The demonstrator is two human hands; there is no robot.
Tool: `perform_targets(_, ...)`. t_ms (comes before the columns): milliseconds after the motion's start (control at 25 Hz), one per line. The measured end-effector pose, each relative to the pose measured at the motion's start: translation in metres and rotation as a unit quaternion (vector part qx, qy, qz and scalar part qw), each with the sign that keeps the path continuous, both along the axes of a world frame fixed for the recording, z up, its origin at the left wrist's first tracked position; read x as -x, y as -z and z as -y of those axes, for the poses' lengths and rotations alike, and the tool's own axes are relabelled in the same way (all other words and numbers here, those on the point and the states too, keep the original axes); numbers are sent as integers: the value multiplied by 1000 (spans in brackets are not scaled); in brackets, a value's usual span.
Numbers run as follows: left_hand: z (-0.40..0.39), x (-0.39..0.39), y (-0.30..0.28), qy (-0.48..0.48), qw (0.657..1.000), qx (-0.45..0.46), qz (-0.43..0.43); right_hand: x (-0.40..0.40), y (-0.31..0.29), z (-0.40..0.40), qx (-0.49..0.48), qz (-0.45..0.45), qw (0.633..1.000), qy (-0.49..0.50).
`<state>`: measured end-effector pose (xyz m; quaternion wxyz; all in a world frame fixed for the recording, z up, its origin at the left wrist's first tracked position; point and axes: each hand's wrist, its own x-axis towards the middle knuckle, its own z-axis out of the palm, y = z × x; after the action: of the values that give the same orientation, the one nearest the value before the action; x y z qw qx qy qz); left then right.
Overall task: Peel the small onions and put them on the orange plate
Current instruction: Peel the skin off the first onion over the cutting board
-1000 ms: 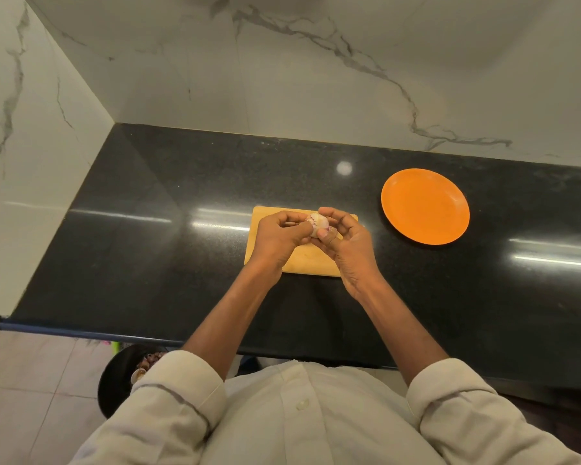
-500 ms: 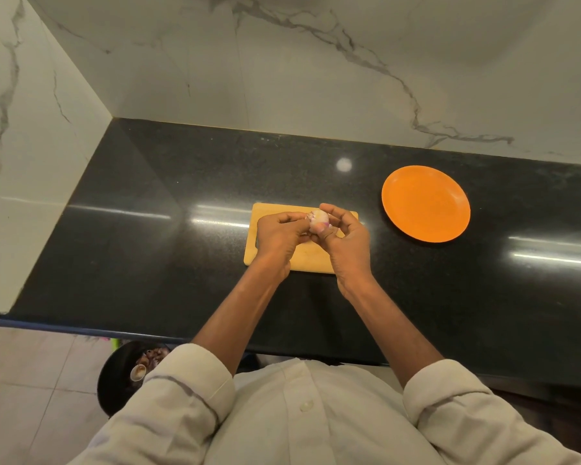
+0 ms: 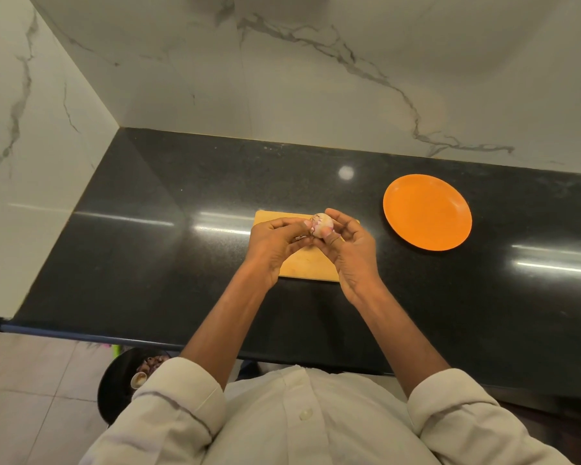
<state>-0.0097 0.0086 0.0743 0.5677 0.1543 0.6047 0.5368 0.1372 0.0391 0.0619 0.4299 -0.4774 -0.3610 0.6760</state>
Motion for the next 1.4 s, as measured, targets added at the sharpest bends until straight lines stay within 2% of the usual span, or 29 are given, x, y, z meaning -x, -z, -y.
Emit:
perform_targets(160,-6,4,-1,48,990,-7,-134,0,0,-2,-30,50,998,-27)
perform_targets(320,-14,1,1,55,975,11,-216,3,0,-1,-36,78,996,-27)
perform_targets(480,-19,-8,6,20,967,49,-250,8,5,0,-41,108,993,-9)
perform_targets(600,-19,-10,8,4,965,47,-259,7,8,0,-29,78,997,-2)
perform_targets(840,-17,4,7,77,983,-52,-158,-5,8,-14,-4,10,1000,1)
perform_targets(1120,-22,6,3,38,983,-60,-167,-1,6,-20,15,-24,1000,-13)
perform_targets(1280,-19,7,-1,-3,998,-38,-44,-2,7,-25,70,-93,993,-2)
perform_targets(1400,-19,16,1,29,999,-43,-1,-6,8,-28,87,-112,990,-6)
